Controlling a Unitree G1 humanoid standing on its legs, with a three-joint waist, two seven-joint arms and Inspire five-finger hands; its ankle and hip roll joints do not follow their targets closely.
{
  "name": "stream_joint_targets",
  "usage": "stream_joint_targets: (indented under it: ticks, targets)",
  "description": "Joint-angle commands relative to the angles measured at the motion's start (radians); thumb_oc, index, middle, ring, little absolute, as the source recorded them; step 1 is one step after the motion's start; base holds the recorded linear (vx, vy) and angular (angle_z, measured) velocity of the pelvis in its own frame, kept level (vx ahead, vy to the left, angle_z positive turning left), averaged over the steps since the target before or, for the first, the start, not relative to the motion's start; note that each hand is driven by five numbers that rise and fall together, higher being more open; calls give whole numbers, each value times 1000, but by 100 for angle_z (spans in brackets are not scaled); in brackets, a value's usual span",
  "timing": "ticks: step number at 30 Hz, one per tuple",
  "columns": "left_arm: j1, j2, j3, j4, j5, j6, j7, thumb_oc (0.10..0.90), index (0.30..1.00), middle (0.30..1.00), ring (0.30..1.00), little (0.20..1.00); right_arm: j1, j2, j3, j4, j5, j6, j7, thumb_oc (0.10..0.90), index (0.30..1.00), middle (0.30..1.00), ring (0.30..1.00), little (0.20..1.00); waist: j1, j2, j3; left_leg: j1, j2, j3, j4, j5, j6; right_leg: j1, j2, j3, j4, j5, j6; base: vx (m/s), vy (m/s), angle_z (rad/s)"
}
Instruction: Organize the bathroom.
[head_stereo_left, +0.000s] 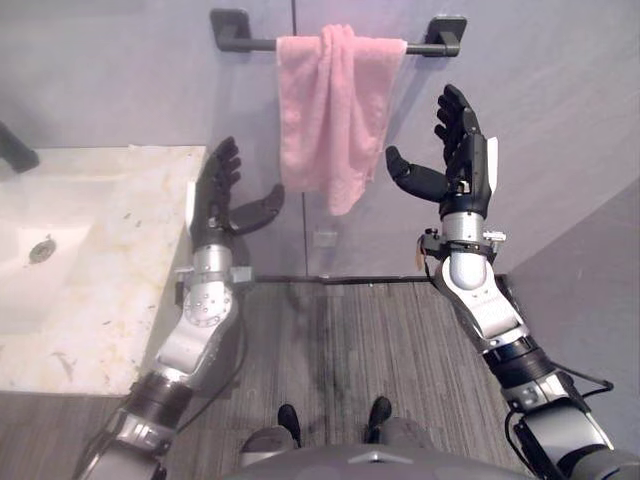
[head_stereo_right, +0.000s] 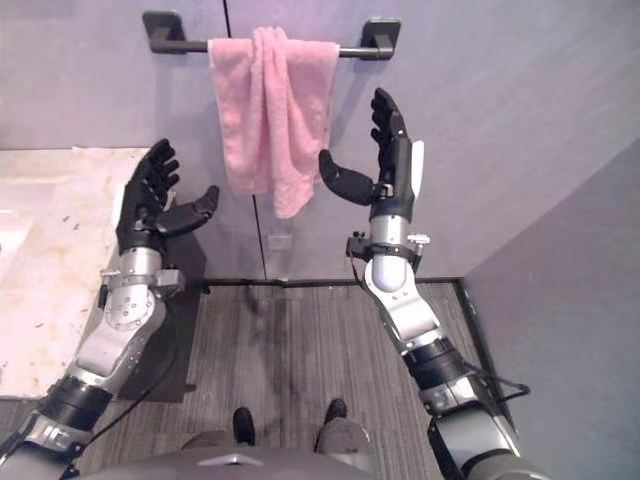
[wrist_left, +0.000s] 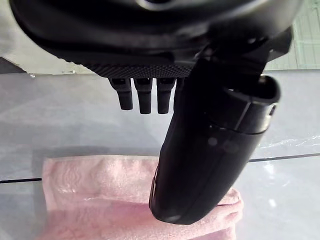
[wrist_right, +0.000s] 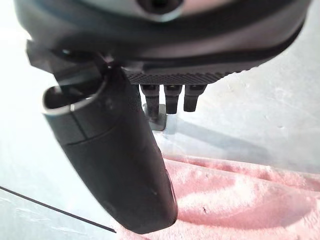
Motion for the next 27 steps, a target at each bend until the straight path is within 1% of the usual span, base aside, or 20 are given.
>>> stream_joint_targets:
  ticks: [1, 3, 6, 10, 12, 16, 23, 27]
  targets:
    - [-102, -5, -20, 5, 54, -90, 6, 800, 900, 900, 900, 900, -168, -6, -25, -32, 12, -74, 39, 800, 900, 900, 900, 900, -8, 8, -89, 0, -45, -75, -2, -66, 13, -3, 57, 53, 40, -121, 53, 84, -80, 0]
    - [-89, -12, -23, 8, 52, -116, -1, 800, 900, 900, 900, 900, -205, -4, -6, 19, 64, -79, 69, 800, 900, 900, 900, 900, 8, 1, -95, -2, -45, -75, 4, -60, 8, 24, 67, 55, 14, -120, 43, 117, -96, -2]
    - [-73, -13, -23, -2, 54, -115, -12, 800, 900, 900, 900, 900, -227, 9, 0, 42, 104, -67, 81, 800, 900, 900, 900, 900, 20, -3, -100, -3, -45, -75, 12, -61, 5, 39, 74, 53, 0, -119, 35, 90, -58, 6]
    - [-61, -9, -20, 3, 37, -111, -29, 800, 900, 900, 900, 900, -278, 12, 12, 77, 171, -43, 139, 800, 900, 900, 900, 900, 34, -4, -106, -5, -43, -77, 23, -65, -1, 55, 82, 49, -11, -127, 24, 104, -55, 6]
    - [-56, -7, -19, 8, 32, -116, -38, 800, 900, 900, 900, 900, -306, 5, 16, 103, 190, -45, 175, 800, 900, 900, 900, 900, 43, -6, -109, -4, -44, -81, 25, -69, 0, 61, 85, 46, -14, -130, 20, 85, -45, 3]
    - [-41, -1, -15, 12, 21, -126, -57, 800, 900, 900, 900, 900, -356, -15, 11, 159, 248, -41, 195, 800, 900, 900, 900, 900, 60, -12, -113, -9, -44, -86, 34, -72, -3, 64, 89, 39, -16, -131, 16, 89, -58, 7]
    - [0, 11, -7, 12, 20, -146, -68, 800, 900, 900, 900, 900, -397, -25, -15, 209, 280, -54, 166, 800, 900, 900, 900, 900, 75, -11, -114, -15, -38, -91, 42, -72, -8, 67, 95, 29, -12, -139, 7, 80, -43, 13]
    - [19, 15, 5, 9, 8, -153, -74, 800, 900, 900, 900, 900, -378, -22, -28, 194, 249, -64, 117, 800, 900, 900, 900, 900, 71, -8, -109, -17, -36, -89, 53, -76, -6, 67, 97, 27, -3, -147, 2, 56, -35, 9]
